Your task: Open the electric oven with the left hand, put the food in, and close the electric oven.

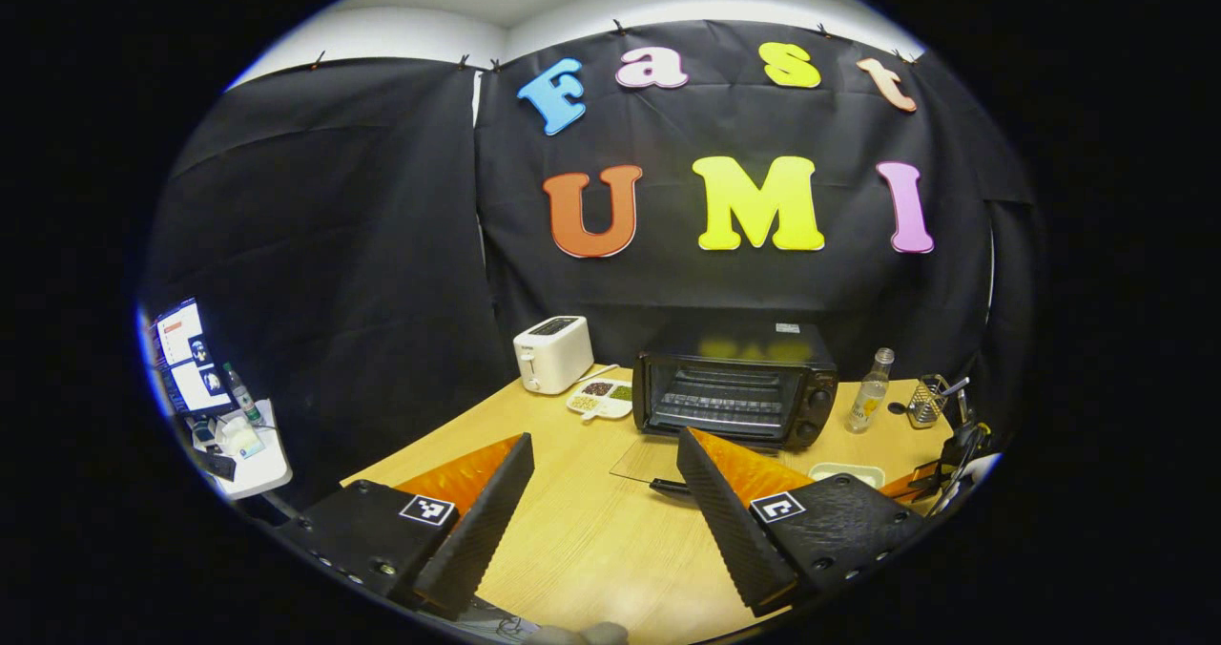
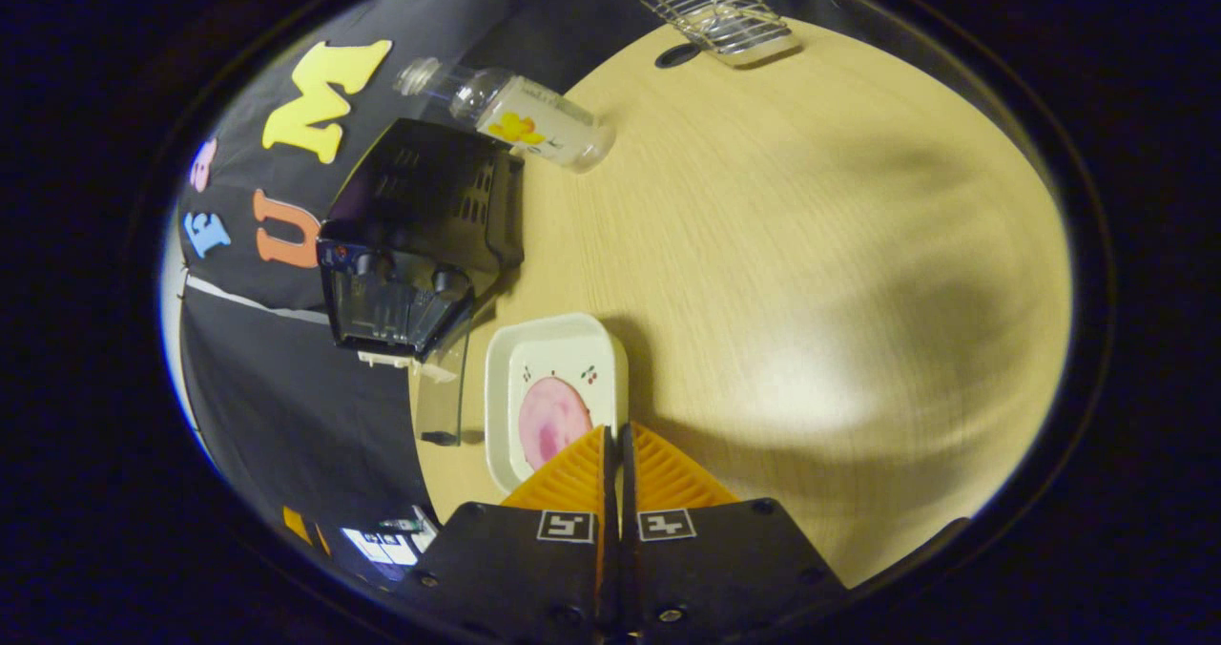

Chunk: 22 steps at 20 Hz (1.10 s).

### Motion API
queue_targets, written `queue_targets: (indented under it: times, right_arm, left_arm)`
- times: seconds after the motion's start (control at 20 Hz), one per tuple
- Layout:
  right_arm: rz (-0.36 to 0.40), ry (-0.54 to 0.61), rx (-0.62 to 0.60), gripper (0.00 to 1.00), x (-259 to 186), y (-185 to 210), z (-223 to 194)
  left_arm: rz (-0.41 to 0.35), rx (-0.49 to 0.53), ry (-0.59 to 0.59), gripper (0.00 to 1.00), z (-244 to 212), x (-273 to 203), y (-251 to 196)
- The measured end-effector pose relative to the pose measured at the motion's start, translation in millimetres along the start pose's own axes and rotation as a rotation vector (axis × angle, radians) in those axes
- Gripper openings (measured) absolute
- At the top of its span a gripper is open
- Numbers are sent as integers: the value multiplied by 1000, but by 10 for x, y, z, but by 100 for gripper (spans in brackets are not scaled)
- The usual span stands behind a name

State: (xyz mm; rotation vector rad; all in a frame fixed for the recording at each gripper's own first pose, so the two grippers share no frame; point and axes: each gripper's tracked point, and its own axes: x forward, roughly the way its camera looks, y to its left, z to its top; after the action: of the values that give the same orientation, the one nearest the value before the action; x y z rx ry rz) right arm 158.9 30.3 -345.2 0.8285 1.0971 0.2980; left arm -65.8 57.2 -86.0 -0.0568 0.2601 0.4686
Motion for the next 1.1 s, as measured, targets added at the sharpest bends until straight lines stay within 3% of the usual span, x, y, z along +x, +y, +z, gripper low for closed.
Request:
queue_targets:
  times: [0.3,0.4,0.6,0.75,1.0,1.05,1.1]
  right_arm:
    - [16,-135,17,0,-248,708,-76]
    - [48,-173,70,4,-252,1009,-162]
    - [77,-246,147,0,69,1483,-390]
    - [68,-298,227,4,384,1727,-613]
    - [67,-336,274,0,915,2184,-1016]
    - [76,-330,282,4,1015,2287,-1061]
    - [83,-321,290,0,1103,2370,-1109]
  left_arm:
    - [-137,40,-15,96,90,214,-25]
    - [-174,60,-27,96,130,272,67]
    - [-231,91,-32,97,176,369,315]
    - [-256,114,-25,97,143,420,515]
    - [-251,138,-3,97,65,486,836]
    - [-245,139,0,97,62,496,885]
    - [-241,140,2,96,62,496,925]
